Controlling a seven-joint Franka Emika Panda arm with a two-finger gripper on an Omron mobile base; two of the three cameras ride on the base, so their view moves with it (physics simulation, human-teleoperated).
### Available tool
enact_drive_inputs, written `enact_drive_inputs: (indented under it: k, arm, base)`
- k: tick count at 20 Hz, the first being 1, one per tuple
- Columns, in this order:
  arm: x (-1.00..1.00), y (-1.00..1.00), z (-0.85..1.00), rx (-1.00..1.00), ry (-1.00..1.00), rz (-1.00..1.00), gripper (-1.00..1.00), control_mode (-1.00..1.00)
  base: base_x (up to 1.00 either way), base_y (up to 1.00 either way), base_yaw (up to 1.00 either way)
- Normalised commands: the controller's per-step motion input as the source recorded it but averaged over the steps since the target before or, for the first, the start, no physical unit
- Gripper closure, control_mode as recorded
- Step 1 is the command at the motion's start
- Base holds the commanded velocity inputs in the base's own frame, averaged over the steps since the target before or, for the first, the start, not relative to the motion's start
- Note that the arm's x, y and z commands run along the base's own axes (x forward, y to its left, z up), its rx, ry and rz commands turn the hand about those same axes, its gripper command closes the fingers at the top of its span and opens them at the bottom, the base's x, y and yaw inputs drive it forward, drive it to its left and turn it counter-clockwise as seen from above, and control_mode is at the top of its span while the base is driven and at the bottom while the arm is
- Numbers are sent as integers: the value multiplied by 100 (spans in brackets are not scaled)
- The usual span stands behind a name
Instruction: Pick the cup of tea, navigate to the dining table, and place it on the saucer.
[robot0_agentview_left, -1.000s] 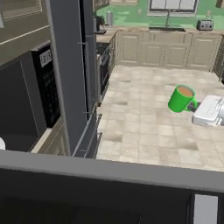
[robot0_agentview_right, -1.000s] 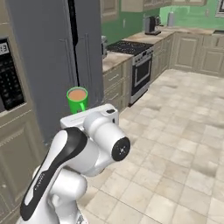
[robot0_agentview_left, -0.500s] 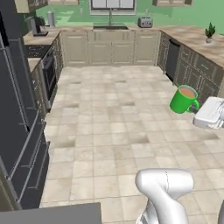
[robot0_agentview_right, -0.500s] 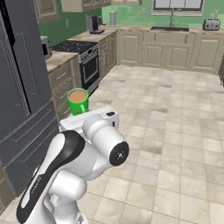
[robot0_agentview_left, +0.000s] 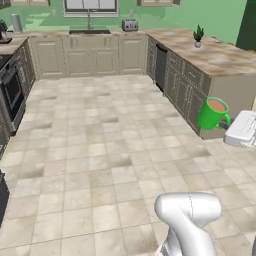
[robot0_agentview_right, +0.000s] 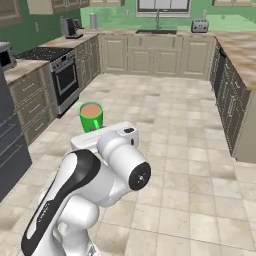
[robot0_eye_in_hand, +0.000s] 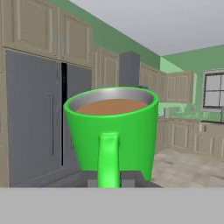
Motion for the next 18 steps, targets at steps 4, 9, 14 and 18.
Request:
enact_drive_inputs:
  k: [4, 9, 14, 18]
  arm:
    - [0, 0, 0, 0, 0, 0, 100, 100]
    - [0, 0, 0, 0, 0, 0, 100, 100]
    - [0, 0, 0, 0, 0, 0, 100, 100]
    - [0, 0, 0, 0, 0, 0, 100, 100]
  base:
    - [27, -68, -22]
    - [61, -59, -18]
    - [82, -70, -9]
    - [85, -87, 0]
